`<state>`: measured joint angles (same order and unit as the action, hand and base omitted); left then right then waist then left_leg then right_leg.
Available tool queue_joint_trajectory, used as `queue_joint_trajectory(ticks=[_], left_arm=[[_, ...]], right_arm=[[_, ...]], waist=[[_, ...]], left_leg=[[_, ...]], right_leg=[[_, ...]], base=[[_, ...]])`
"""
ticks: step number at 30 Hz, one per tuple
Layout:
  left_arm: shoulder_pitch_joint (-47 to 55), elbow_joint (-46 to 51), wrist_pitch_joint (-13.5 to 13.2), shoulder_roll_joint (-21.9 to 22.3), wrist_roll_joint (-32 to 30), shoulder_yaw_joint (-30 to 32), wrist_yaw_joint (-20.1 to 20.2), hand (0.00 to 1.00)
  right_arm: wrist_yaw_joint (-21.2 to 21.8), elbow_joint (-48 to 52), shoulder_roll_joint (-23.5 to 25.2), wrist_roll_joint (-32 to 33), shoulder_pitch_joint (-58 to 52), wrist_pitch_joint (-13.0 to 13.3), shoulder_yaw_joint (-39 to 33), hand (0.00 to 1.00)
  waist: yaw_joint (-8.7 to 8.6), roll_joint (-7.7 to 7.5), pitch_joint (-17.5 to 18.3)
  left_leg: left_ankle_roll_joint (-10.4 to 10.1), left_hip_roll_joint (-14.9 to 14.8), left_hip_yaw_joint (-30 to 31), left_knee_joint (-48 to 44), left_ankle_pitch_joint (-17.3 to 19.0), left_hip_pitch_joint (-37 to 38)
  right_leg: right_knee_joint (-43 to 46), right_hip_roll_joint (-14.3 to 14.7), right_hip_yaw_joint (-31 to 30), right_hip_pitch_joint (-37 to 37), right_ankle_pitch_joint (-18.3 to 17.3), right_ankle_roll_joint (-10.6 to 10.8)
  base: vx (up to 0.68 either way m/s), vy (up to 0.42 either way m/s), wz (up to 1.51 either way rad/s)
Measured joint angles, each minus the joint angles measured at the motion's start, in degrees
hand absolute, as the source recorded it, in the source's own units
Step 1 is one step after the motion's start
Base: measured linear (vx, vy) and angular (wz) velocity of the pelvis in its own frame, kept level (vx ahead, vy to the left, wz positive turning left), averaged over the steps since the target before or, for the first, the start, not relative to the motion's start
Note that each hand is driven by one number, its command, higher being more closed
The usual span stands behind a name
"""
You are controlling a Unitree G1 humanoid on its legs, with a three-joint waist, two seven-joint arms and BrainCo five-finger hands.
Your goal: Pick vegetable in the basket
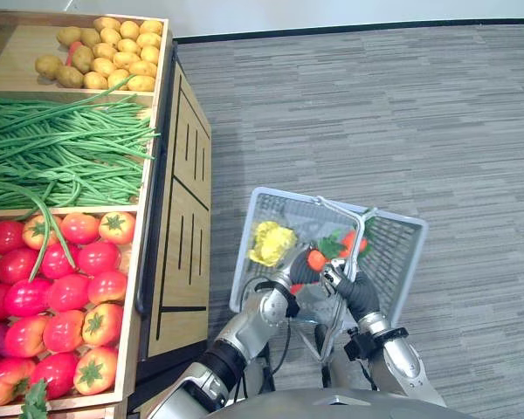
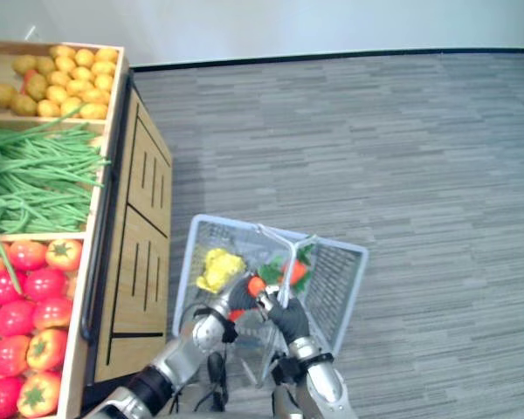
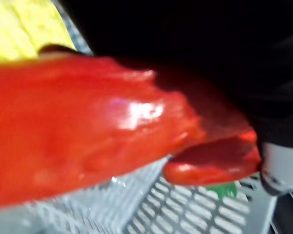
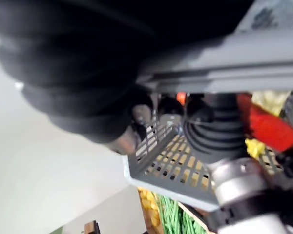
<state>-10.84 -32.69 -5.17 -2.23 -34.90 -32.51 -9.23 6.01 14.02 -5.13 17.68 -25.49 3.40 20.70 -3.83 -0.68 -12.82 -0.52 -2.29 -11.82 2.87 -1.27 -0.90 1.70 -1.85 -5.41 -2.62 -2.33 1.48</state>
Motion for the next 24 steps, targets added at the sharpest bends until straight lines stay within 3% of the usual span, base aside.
queue_joint_trajectory(ticks=[4,8,13,18,24], left_arm=[[0.36,0.92,0.66,-0.22,0.75,0.62,-0.03,0.0],[4.47,16.94,-0.5,-1.83,8.94,1.95,0.14,0.0],[8.57,28.03,-2.9,-3.02,14.05,5.3,0.58,0.0],[14.34,35.69,-3.15,-3.0,18.66,11.2,1.93,0.0],[19.18,34.72,-4.25,-1.33,25.57,18.03,2.65,0.0]], right_arm=[[-1.2,-1.85,0.8,-0.46,-1.47,-0.05,-3.19,1.0],[-4.9,-8.84,4.47,-0.97,-1.36,-1.3,-12.39,1.0],[-7.04,-12.15,4.93,-1.03,-1.15,-1.37,-19.19,1.0],[-8.88,-17.29,5.05,-1.16,0.64,-1.44,-27.07,1.0],[-11.1,-22.88,6.52,-3.24,2.36,-2.89,-33.99,1.0]], waist=[[0.03,-0.81,0.73],[0.13,-1.33,1.55],[0.0,-0.13,3.64],[-0.02,0.49,4.28],[0.67,1.23,6.67]], left_leg=[[0.12,0.31,-0.1,1.14,-0.6,0.09],[0.12,0.54,-0.18,1.43,-0.6,0.21],[0.12,0.51,-0.21,2.02,-0.6,0.56],[0.08,0.35,-0.48,2.2,-0.56,1.8],[-0.06,0.19,-1.18,2.61,-0.44,3.22]], right_leg=[[-0.8,-0.24,0.04,-0.05,0.39,0.58],[-0.97,-0.43,-0.04,-0.03,0.39,0.62],[-1.34,-0.32,-0.03,0.18,0.4,0.64],[-1.38,-0.15,-0.06,1.25,0.38,0.67],[-1.4,-0.12,0.0,2.47,0.31,0.77]], base=[[0.0,0.0,0.0],[0.0,0.0,0.0],[0.02,-0.006,-0.01],[0.01,-0.003,0.0],[-0.01,-0.002,-0.01]])
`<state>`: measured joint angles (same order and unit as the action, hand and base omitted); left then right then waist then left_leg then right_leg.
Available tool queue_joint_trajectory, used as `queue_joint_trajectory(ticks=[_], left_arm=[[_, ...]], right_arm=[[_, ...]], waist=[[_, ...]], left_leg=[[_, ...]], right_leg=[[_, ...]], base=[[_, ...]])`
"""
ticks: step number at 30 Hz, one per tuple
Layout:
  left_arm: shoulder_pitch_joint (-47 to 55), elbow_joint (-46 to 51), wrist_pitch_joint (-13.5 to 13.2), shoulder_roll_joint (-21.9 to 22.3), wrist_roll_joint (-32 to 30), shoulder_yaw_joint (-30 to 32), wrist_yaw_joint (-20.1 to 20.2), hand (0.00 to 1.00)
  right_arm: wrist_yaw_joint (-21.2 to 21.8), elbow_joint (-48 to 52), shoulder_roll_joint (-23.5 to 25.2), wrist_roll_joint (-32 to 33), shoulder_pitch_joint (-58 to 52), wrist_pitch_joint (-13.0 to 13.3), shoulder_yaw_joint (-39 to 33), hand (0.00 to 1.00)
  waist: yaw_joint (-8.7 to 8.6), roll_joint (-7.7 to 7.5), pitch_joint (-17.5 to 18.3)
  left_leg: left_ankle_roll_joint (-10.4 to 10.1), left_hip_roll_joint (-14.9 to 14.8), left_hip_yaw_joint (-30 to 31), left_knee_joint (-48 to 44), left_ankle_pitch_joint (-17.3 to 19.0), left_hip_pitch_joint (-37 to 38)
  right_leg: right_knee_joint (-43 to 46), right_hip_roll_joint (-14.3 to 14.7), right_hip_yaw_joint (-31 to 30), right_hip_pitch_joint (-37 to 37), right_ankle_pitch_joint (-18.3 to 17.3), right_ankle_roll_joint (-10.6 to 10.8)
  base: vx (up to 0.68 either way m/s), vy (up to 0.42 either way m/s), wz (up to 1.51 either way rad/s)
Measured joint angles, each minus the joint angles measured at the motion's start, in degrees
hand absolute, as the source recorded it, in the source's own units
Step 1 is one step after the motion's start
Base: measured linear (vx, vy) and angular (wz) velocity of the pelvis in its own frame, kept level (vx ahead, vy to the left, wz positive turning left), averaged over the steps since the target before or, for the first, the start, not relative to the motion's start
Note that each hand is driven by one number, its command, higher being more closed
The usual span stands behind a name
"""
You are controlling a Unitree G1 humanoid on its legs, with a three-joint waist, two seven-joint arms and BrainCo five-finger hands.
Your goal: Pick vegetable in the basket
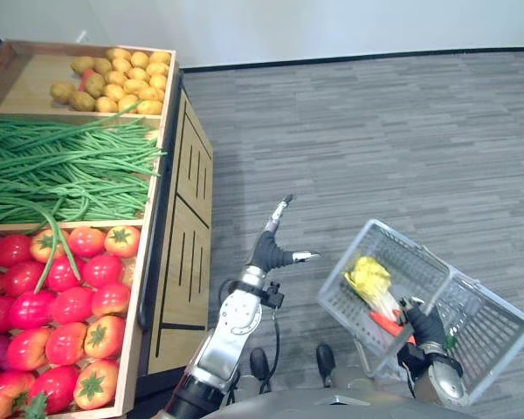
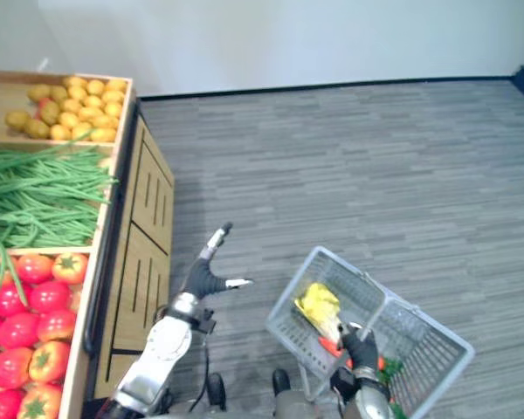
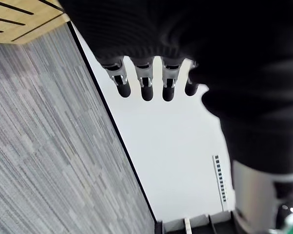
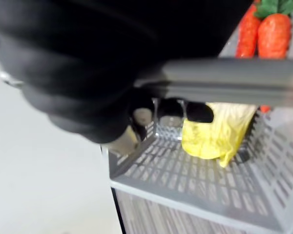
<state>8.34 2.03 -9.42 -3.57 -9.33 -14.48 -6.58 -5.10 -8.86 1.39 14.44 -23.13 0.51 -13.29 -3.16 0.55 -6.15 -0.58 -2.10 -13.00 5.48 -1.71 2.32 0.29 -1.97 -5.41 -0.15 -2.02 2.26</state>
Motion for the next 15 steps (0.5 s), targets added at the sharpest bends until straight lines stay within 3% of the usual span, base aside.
queue_joint_trajectory(ticks=[2,6,8,11,15], left_arm=[[-0.71,-6.9,0.14,1.49,1.16,3.25,-0.17,0.0],[-3.63,-29.88,3.29,3.22,0.87,12.19,-1.39,0.0],[-4.71,-42.58,5.45,2.9,0.93,21.61,-2.64,0.0],[-3.6,-51.96,7.38,1.81,2.01,32.24,-3.19,0.0],[-1.64,-54.66,8.62,1.13,2.04,40.02,-3.21,0.0]], right_arm=[[-0.78,-0.56,0.55,-1.27,-0.04,-0.2,-0.91,1.0],[-2.96,-3.94,1.0,-7.05,1.45,-1.49,-2.03,1.0],[-3.71,-8.38,1.04,-10.58,3.18,-2.32,-2.54,1.0],[-4.17,-12.55,1.59,-14.39,4.44,-3.44,-6.13,1.0],[-4.16,-14.98,2.15,-15.91,4.74,-4.08,-8.93,1.0]], waist=[[0.49,-0.34,0.54],[0.57,-0.24,3.23],[0.79,-0.76,3.34],[1.7,-1.33,3.25],[2.83,-1.2,3.31]], left_leg=[[-0.3,-0.09,-0.48,0.3,0.38,0.77],[-0.56,-0.48,-1.82,0.32,0.46,0.98],[-0.67,-0.88,-2.5,0.33,0.4,2.1],[-1.24,-1.06,-3.41,0.33,0.81,2.8],[-1.48,-1.11,-3.77,0.34,1.06,2.92]], right_leg=[[-0.1,-0.05,0.06,0.76,-0.07,0.03],[-0.03,-0.24,1.28,1.32,-0.32,0.06],[0.34,-0.06,1.68,2.22,-1.09,0.75],[0.6,-0.09,1.87,2.55,-1.52,0.5],[0.66,-0.29,2.6,2.69,-1.67,0.33]], base=[[-0.01,-0.002,-0.02],[0.0,-0.004,0.1],[0.0,-0.01,0.04],[0.02,-0.013,-0.1],[0.03,0.002,0.0]])
